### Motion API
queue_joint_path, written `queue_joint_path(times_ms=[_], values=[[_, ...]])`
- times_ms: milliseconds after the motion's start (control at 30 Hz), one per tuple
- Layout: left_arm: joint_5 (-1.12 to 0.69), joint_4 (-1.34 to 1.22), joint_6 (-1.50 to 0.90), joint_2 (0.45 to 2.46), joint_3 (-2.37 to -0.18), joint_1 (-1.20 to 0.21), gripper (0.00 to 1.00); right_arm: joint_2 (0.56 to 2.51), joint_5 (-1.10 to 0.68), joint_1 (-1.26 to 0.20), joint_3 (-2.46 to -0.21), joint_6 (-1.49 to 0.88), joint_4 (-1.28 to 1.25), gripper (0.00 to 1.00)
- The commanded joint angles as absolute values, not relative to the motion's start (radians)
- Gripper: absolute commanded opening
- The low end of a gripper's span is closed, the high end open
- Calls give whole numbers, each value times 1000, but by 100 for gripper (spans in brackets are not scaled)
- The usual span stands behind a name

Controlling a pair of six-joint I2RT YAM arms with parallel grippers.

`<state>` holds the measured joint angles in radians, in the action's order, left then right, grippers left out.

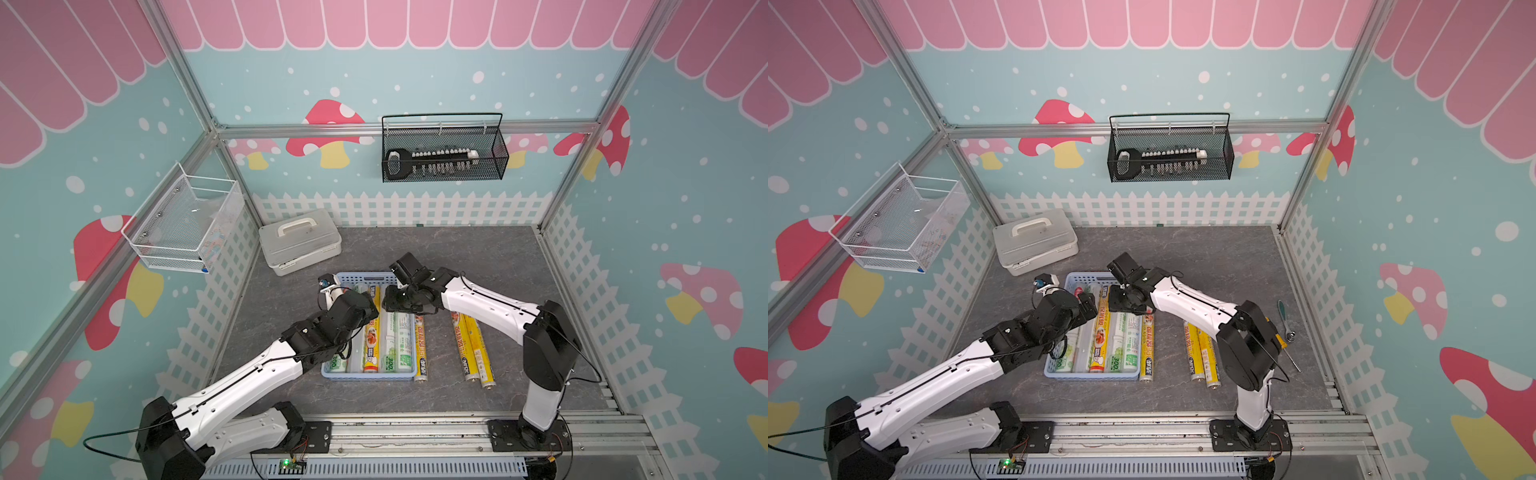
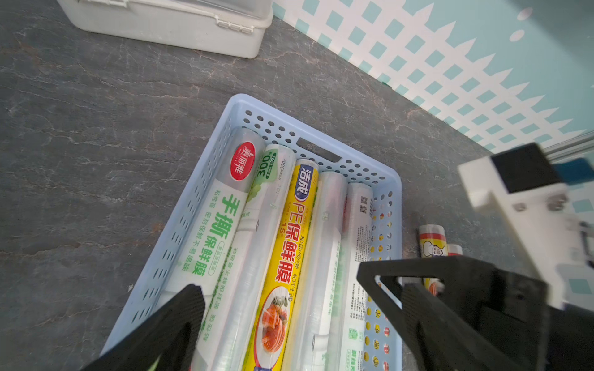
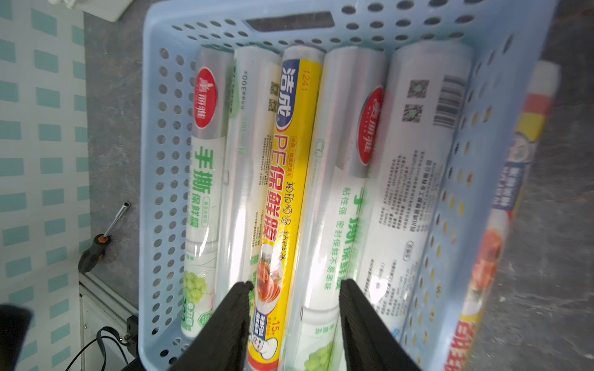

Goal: Put the plastic wrap into the basket
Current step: Place the plastic wrap in the basket.

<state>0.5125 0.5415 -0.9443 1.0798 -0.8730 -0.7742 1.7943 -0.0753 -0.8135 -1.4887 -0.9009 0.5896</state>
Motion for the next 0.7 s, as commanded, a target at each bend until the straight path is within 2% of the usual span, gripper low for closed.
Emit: queue_joint_path(times_ms=[0, 133, 300, 667], values=[[439, 499, -901, 1112, -915, -770, 99, 1684, 56, -815, -1433, -852, 603, 48], [363, 458, -863, 1187, -961, -772, 99, 1582, 131, -784, -1356, -800, 602, 49], [281, 449, -804, 1315, -1065, -800, 99, 1477, 127, -706, -1243, -751, 604, 50], [139, 451, -727, 1581, -1286, -894, 99, 1345, -95, -422, -1035, -596, 600, 53]])
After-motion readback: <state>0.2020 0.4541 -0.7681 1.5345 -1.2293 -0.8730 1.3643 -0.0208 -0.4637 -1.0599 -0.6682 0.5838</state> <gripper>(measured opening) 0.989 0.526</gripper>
